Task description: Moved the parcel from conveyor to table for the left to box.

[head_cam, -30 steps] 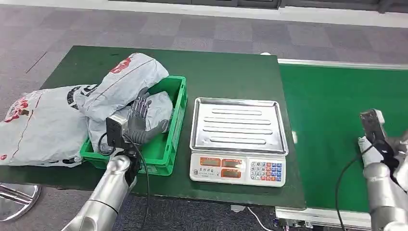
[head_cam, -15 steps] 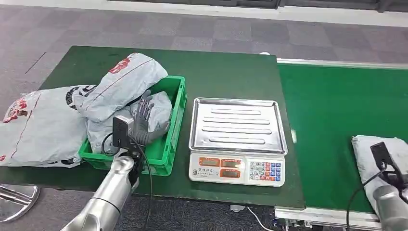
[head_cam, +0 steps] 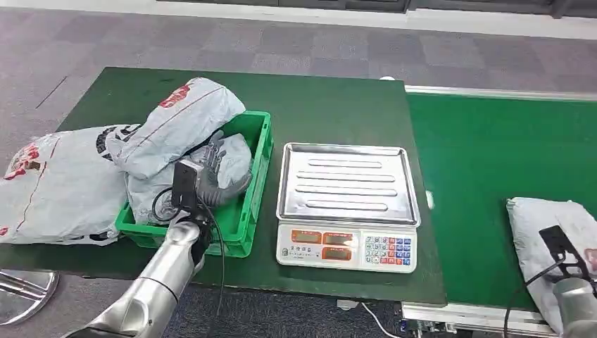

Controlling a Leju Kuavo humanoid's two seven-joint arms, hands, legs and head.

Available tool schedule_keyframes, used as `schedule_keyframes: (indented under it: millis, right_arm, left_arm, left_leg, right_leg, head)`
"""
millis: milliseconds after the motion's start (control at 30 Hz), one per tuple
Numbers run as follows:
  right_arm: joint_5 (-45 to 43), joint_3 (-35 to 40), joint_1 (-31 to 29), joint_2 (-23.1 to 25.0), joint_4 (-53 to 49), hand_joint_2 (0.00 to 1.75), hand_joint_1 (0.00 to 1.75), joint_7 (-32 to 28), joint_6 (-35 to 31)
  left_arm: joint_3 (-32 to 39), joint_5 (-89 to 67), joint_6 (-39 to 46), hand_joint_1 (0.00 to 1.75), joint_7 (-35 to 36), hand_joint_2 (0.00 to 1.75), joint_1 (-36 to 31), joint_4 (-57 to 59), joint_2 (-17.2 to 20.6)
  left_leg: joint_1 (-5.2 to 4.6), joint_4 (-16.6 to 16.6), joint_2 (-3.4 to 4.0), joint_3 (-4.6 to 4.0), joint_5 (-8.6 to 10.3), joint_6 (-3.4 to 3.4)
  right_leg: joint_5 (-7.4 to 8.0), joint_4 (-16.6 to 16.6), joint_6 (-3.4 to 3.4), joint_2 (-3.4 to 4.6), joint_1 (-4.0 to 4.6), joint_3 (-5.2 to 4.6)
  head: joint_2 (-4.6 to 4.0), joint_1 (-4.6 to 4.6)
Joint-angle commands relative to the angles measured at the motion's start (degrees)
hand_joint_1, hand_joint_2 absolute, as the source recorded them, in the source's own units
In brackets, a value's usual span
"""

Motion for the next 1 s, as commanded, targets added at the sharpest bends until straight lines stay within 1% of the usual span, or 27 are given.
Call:
schedule_keyframes:
  millis: [33,100,133,267,333,567,633,733,800,1000]
  right_arm:
    - [0.87,-5.36,-3.38,2.38,3.77,1.75,0.00,0.04,1.41]
    - [0.31,-5.97,-3.96,2.70,3.81,1.75,0.00,-0.20,2.79]
    - [0.31,-5.97,-3.96,2.70,3.81,1.75,0.00,-0.20,2.79]
    - [0.31,-5.97,-3.96,2.70,3.81,1.75,0.00,-0.20,2.79]
    - [0.30,-6.06,-3.87,2.64,3.73,1.75,0.00,-0.28,2.88]
    - [0.30,-6.06,-3.87,2.64,3.73,1.75,0.00,-0.28,2.88]
    - [0.30,-6.06,-3.87,2.64,3.73,1.75,0.00,-0.28,2.88]
    - [0.30,-6.06,-3.87,2.64,3.73,1.75,0.00,-0.28,2.88]
    - [0.30,-6.06,-3.87,2.64,3.73,1.75,0.00,-0.28,2.88]
    - [0.30,-6.06,-3.87,2.64,3.73,1.75,0.00,-0.28,2.88]
  left_arm:
    - [3.09,0.12,-0.22,0.00,0.75,1.75,-3.60,8.41,0.85]
    - [3.37,0.16,-0.31,0.00,0.87,1.75,-3.33,8.10,0.93]
    - [3.37,0.16,-0.31,0.00,0.87,1.75,-3.33,8.10,0.93]
    - [3.37,0.16,-0.31,0.00,0.87,1.75,-3.33,8.10,0.93]
    - [3.42,0.16,-0.33,0.00,0.90,1.75,-3.30,8.03,0.92]
    - [3.42,0.16,-0.33,0.00,0.90,1.75,-3.30,8.03,0.92]
    - [3.42,0.16,-0.33,0.00,0.90,1.75,-3.30,8.03,0.92]
    - [3.42,0.16,-0.33,0.00,0.90,1.75,-3.30,8.03,0.92]
    - [3.42,0.16,-0.33,0.00,0.90,1.75,-3.30,8.03,0.92]
    - [3.42,0.16,-0.33,0.00,0.90,1.75,-3.30,8.03,0.92]
  left_leg:
    - [0.07,-0.05,0.13,0.20,-0.04,-0.20]
    - [0.07,-0.04,0.14,0.17,-0.03,-0.17]
    - [0.10,-0.08,0.25,0.24,-0.03,-0.23]
    - [0.11,-0.07,0.20,0.20,0.00,-0.20]
    - [0.07,-0.04,0.10,0.12,0.05,-0.07]
    - [0.09,-0.09,0.19,0.24,0.06,-0.15]
    - [0.05,-0.04,0.08,0.16,0.07,-0.05]
    - [0.10,-0.09,0.18,0.25,0.06,-0.15]
    - [0.06,-0.04,0.09,0.18,0.06,-0.05]
    - [0.10,-0.08,0.17,0.27,0.06,-0.14]
  right_leg:
    - [0.02,-0.10,-0.02,0.16,0.04,0.20]
    - [0.04,-0.08,-0.02,0.16,0.04,0.17]
    - [0.09,-0.14,-0.03,0.27,0.07,0.23]
    - [0.08,-0.14,-0.03,0.22,0.08,0.20]
    - [0.05,-0.07,0.00,0.10,0.05,0.13]
    - [0.10,-0.13,0.01,0.20,0.06,0.24]
    - [0.07,-0.06,0.02,0.08,0.04,0.18]
    - [0.10,-0.14,0.00,0.19,0.07,0.26]
    - [0.06,-0.06,0.02,0.08,0.04,0.21]
    - [0.10,-0.14,0.01,0.18,0.07,0.28]
  head:
    - [0.00,0.02]
    - [0.00,0.00]
    - [0.00,0.00]
    - [0.00,0.00]
    - [0.00,0.00]
    - [0.00,0.00]
    - [0.00,0.00]
    - [0.00,0.00]
    - [0.00,0.00]
    - [0.00,0.00]
